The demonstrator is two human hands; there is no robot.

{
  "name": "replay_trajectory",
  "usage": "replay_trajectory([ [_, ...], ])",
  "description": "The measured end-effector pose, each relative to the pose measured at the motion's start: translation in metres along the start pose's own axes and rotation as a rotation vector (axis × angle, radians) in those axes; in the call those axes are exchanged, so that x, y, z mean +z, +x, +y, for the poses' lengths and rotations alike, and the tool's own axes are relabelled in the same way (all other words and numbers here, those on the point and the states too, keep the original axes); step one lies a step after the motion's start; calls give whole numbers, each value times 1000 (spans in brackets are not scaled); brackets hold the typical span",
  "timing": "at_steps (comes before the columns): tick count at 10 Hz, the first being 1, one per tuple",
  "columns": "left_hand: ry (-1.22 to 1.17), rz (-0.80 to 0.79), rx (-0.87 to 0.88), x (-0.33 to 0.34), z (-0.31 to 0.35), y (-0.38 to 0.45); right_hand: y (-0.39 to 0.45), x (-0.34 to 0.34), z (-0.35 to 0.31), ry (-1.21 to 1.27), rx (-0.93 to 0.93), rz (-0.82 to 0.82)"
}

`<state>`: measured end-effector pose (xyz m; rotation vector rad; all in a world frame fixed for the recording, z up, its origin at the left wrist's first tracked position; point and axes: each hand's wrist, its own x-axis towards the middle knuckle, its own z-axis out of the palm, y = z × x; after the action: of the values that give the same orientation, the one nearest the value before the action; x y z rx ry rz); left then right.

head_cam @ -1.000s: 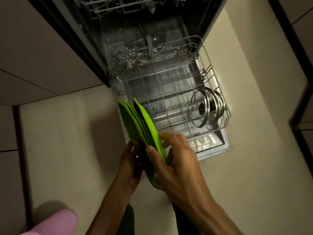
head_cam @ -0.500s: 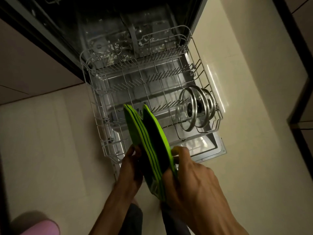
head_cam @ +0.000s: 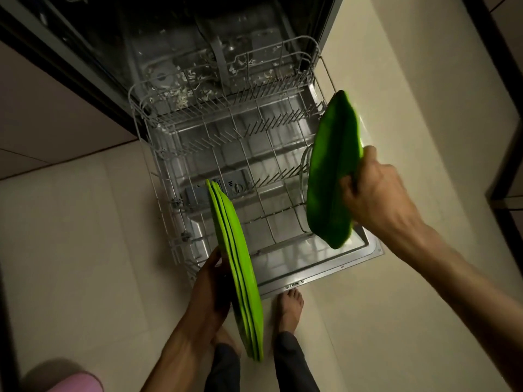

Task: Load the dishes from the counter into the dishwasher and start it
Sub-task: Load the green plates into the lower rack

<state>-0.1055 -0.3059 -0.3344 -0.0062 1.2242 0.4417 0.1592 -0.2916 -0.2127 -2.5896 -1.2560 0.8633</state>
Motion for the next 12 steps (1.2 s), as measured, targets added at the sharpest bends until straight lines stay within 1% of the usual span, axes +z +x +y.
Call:
replay_trajectory([
  [1, 1, 32, -17, -1, -3, 1, 29, 30, 3, 11, -12, -62],
  [2, 13, 20, -4, 1, 0, 1, 39, 42, 5, 2, 3, -97],
  [4, 54, -7, 16, 13, 13, 3, 58, 55, 8, -48, 50, -134],
  [5, 57, -18, 19, 18, 18, 3, 65, 66, 10, -72, 46, -187],
  [6, 65, -5, 54, 17, 18, 7, 68, 70, 12, -84, 39, -197],
  [7, 60, -4, 43, 19, 18, 7, 74, 73, 11, -80, 53, -215],
  [8, 47, 6, 33, 19, 19, 6, 79, 77, 8, -131, 34, -205],
  [9, 18, 19, 33, 17, 19, 5, 90, 85, 4, -209, 0, -80],
  [10, 4, 41, 16, 16, 16, 4, 97, 89, 4, -214, -6, -69],
  [12, 51, 16, 24, 13, 16, 3, 106, 107, 4, -213, 22, -110],
])
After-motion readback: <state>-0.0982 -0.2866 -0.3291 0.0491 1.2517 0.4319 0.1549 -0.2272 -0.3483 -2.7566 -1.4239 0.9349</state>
